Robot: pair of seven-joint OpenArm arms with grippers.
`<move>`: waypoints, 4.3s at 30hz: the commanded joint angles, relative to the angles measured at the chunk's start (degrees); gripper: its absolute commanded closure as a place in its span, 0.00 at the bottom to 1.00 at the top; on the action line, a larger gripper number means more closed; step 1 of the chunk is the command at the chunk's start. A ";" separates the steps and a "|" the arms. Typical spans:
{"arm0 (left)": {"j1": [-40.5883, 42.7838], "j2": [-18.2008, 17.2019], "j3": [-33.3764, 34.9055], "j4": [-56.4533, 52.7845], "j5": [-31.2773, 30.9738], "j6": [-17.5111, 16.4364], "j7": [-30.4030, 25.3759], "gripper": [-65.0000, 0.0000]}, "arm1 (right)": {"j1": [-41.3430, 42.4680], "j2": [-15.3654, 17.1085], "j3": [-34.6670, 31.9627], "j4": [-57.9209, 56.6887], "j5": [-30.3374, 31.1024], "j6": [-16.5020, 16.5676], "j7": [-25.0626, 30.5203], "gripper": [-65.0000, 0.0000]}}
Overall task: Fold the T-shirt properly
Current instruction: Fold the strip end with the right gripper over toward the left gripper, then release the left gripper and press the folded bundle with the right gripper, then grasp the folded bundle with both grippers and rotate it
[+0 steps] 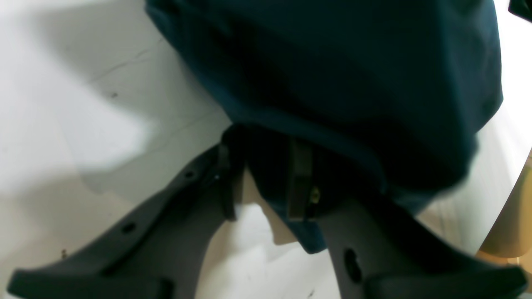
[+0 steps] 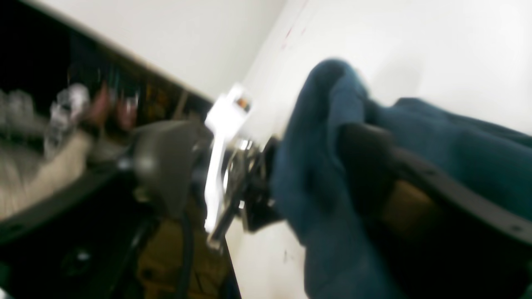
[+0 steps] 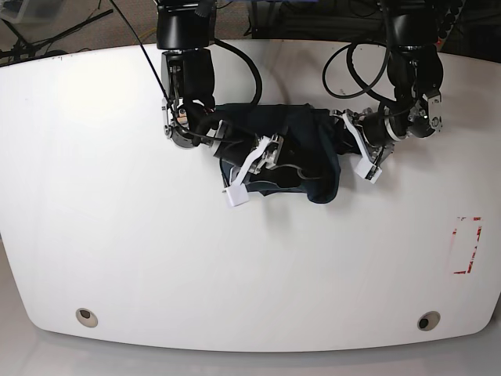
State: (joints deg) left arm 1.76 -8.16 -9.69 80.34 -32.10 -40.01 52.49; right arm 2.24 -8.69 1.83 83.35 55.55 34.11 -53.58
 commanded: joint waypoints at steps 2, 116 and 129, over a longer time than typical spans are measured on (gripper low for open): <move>-0.13 -0.76 -1.34 1.91 1.37 0.01 1.88 0.77 | 0.70 1.96 -0.29 4.52 1.81 0.05 0.97 0.15; 4.70 -4.80 12.02 20.63 20.89 0.01 1.44 0.77 | 6.86 18.23 -1.96 6.36 -18.67 0.05 5.80 0.76; 4.61 -4.63 11.85 19.93 20.89 0.01 1.44 0.77 | 4.92 11.46 -11.36 9.35 -24.82 -0.31 3.34 0.76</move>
State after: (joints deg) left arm 6.96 -12.60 2.35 99.42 -10.72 -39.97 54.59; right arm 5.89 4.08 -9.58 92.03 33.15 33.45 -51.66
